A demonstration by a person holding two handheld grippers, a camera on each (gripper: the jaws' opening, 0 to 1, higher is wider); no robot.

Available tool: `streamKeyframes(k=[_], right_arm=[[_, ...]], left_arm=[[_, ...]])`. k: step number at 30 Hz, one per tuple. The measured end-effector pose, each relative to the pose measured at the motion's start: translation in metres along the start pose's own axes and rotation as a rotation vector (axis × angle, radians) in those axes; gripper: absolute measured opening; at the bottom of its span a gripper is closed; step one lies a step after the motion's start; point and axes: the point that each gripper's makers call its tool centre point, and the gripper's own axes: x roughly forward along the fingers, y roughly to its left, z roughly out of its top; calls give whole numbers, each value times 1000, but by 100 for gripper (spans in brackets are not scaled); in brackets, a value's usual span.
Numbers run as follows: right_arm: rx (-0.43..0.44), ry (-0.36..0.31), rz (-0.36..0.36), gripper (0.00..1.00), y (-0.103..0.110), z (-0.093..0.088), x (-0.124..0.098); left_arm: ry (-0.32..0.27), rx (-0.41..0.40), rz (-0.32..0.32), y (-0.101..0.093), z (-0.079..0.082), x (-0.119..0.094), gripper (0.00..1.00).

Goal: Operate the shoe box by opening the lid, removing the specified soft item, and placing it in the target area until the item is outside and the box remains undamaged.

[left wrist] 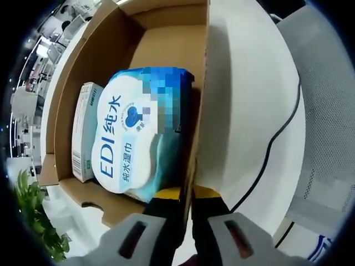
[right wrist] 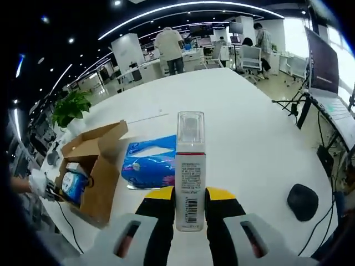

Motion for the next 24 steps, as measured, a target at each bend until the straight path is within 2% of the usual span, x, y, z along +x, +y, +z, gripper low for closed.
streamKeyframes(k=[1, 2, 4, 6, 12, 15, 18, 24], right_arm=[[88, 43, 33, 17, 6, -12, 3], [82, 16, 56, 17, 9, -12, 5], [26, 5, 25, 17, 6, -15, 7], [-6, 42, 1, 17, 2, -20, 10], [-56, 71, 10, 17, 5, -23, 20], [-105, 130, -15, 17, -4, -33, 24], [-105, 142, -21, 17, -9, -31, 28], [-87, 154, -50, 17, -24, -9, 37]], left_arm=[[1, -1, -2, 0, 0, 0, 3], [0, -4, -2, 0, 0, 0, 3], [-2, -4, 5, 0, 0, 0, 3], [-2, -5, 6, 0, 1, 0, 3], [6, -14, -1, 0, 1, 0, 3], [6, -17, -4, 1, 1, -1, 3], [3, -16, 2, 1, 0, -1, 3], [7, -20, -3, 1, 0, -1, 3]])
